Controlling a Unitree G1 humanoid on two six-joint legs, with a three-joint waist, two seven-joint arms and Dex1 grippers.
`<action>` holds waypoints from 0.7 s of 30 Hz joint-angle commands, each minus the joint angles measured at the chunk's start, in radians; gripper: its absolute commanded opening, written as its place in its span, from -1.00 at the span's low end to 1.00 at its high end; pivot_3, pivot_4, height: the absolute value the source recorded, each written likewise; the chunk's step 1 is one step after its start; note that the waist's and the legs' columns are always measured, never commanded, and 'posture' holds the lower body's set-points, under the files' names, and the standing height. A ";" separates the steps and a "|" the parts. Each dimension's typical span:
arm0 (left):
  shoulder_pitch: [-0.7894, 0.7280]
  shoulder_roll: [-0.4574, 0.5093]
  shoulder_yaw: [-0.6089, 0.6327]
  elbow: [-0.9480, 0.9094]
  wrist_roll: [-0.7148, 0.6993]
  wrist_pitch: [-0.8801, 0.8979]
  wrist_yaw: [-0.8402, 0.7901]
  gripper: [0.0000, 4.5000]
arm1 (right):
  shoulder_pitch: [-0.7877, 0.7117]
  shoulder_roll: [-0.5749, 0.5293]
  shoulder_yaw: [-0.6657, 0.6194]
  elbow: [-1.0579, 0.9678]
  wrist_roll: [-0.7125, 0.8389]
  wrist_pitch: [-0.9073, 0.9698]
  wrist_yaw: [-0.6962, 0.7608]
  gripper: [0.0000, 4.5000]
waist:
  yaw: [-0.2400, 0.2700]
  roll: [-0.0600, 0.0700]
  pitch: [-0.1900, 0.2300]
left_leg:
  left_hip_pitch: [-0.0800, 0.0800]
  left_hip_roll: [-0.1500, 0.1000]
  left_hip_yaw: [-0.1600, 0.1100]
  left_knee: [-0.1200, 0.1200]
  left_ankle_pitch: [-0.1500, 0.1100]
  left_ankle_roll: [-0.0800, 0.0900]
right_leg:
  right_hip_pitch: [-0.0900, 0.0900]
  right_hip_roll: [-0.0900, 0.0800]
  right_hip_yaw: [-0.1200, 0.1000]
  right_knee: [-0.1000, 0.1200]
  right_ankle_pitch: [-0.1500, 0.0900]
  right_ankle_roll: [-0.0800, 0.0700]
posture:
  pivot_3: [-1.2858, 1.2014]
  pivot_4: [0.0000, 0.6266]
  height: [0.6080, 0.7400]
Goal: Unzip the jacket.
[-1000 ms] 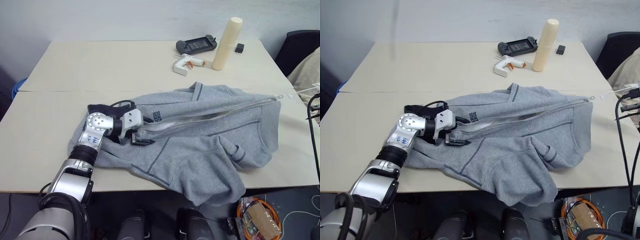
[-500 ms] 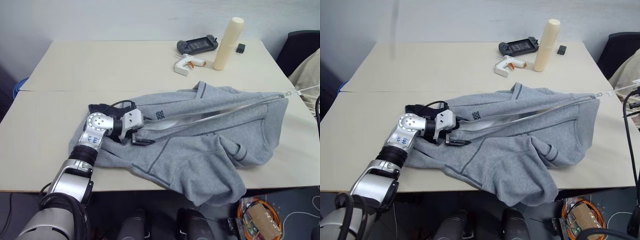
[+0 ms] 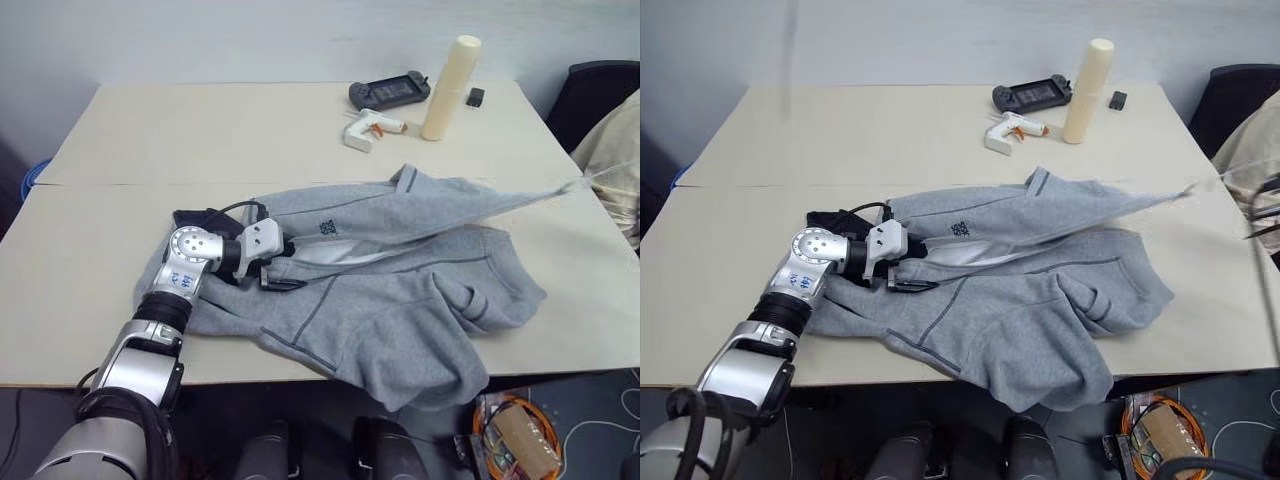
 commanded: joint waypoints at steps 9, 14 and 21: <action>0.172 0.253 0.165 -0.684 -0.428 0.707 -0.220 1.00 | 0.166 -0.090 0.008 -0.355 0.215 0.286 0.338 0.04 | 0.008 0.001 0.001 | -0.008 -0.001 -0.004 0.000 0.000 0.000 | -0.004 0.001 0.000 -0.004 0.000 0.000 | 0.03 -0.52 1.00; 0.222 0.436 0.320 -0.797 -0.579 0.913 -0.233 1.00 | 0.289 -0.245 -0.158 -0.350 0.326 0.365 0.584 0.80 | 0.005 0.002 0.001 | -0.007 -0.001 -0.005 0.000 0.000 0.000 | -0.003 0.000 0.000 -0.005 0.000 0.000 | 0.03 -0.52 1.00; 0.472 0.616 0.549 -0.857 -0.559 0.858 -0.219 1.00 | 0.524 -0.261 -0.454 -0.365 0.340 0.415 0.735 0.98 | 0.003 0.002 0.001 | -0.001 0.001 -0.007 -0.002 -0.002 -0.002 | 0.005 0.000 -0.001 -0.009 0.000 0.000 | 0.03 -0.52 1.00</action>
